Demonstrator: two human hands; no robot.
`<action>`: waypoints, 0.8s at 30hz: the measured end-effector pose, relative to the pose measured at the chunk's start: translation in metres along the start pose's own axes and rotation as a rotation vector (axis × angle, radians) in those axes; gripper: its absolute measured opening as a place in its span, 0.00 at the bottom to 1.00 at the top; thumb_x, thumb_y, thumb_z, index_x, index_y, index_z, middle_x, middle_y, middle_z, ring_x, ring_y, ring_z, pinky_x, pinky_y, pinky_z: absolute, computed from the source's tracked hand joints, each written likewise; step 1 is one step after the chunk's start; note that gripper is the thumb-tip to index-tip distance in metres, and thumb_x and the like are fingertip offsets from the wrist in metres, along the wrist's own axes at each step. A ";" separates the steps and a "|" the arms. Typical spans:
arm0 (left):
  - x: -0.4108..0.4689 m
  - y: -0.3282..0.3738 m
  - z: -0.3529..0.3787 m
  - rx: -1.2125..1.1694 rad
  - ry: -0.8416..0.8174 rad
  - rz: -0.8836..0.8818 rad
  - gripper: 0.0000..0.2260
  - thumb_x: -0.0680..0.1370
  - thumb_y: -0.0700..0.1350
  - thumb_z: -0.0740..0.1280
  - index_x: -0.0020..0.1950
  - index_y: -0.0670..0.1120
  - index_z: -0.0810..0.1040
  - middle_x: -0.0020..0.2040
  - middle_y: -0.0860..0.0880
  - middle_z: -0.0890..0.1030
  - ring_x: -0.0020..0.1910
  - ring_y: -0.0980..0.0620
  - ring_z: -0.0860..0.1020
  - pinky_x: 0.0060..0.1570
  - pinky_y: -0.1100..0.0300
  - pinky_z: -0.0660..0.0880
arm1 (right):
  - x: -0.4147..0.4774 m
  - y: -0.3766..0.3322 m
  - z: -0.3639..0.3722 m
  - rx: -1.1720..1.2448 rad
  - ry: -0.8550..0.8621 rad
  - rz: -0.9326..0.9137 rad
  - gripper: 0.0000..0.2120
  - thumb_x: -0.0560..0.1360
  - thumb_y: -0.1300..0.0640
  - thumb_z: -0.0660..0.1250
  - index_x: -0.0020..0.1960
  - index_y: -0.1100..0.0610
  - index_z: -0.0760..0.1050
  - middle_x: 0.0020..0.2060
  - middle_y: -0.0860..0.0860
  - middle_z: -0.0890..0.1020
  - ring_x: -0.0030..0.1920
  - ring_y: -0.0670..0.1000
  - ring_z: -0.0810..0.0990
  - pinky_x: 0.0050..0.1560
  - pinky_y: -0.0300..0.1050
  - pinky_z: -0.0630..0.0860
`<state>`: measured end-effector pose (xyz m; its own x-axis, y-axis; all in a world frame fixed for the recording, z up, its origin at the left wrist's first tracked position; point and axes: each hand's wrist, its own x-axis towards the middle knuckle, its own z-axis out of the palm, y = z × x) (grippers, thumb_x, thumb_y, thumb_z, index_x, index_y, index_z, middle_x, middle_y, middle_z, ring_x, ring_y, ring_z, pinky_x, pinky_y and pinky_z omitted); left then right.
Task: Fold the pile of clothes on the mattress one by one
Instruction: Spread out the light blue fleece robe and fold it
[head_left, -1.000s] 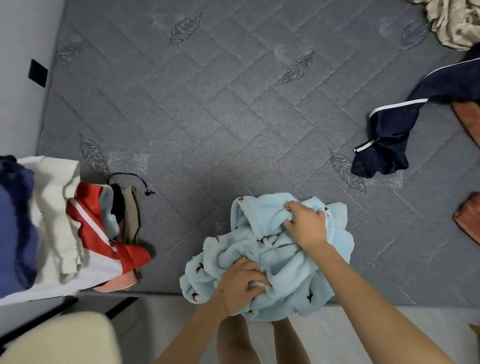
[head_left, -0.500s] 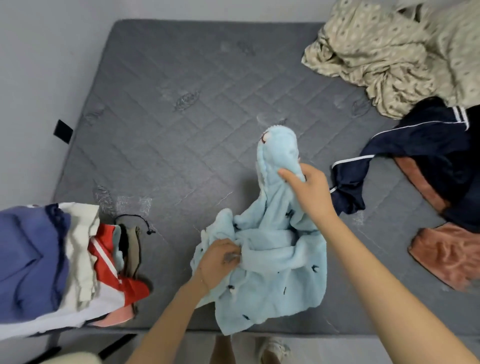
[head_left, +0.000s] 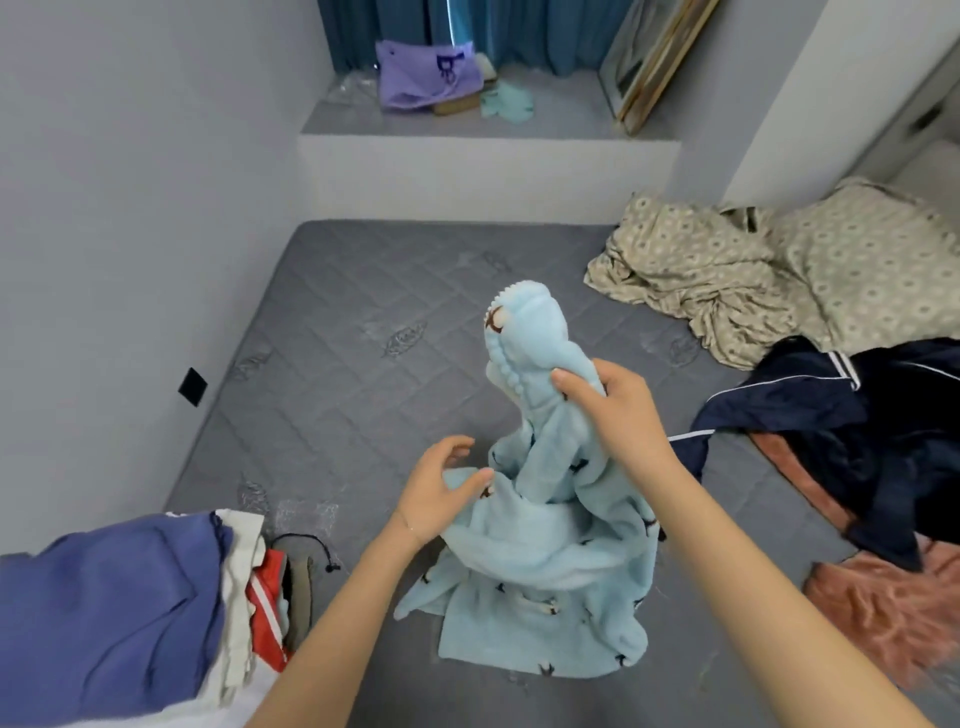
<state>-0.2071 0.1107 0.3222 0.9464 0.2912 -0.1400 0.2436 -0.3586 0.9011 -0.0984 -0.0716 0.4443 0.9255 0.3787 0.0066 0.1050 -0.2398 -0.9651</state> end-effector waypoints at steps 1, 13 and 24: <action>0.003 0.006 -0.006 -0.022 -0.038 -0.033 0.24 0.73 0.56 0.70 0.67 0.51 0.70 0.65 0.55 0.71 0.64 0.59 0.69 0.62 0.64 0.65 | -0.001 -0.008 -0.001 0.027 -0.002 0.006 0.18 0.76 0.53 0.68 0.45 0.70 0.74 0.34 0.55 0.74 0.37 0.45 0.72 0.37 0.39 0.68; 0.024 0.075 -0.038 -0.228 -0.359 -0.108 0.14 0.74 0.47 0.72 0.53 0.39 0.81 0.48 0.49 0.84 0.46 0.55 0.82 0.44 0.64 0.79 | 0.002 -0.064 -0.020 0.294 0.090 0.071 0.10 0.77 0.52 0.67 0.47 0.59 0.80 0.44 0.56 0.85 0.42 0.50 0.83 0.44 0.43 0.79; 0.010 0.114 -0.070 -0.136 0.063 0.155 0.06 0.72 0.37 0.73 0.47 0.38 0.81 0.41 0.48 0.81 0.37 0.62 0.76 0.38 0.71 0.72 | -0.014 -0.037 -0.029 0.008 0.335 0.040 0.21 0.76 0.52 0.68 0.35 0.67 0.67 0.32 0.54 0.65 0.33 0.48 0.64 0.30 0.38 0.59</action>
<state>-0.1851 0.1348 0.4529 0.9541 0.2982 0.0265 0.0616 -0.2820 0.9574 -0.1046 -0.0940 0.4873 0.9972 0.0539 0.0527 0.0642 -0.2410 -0.9684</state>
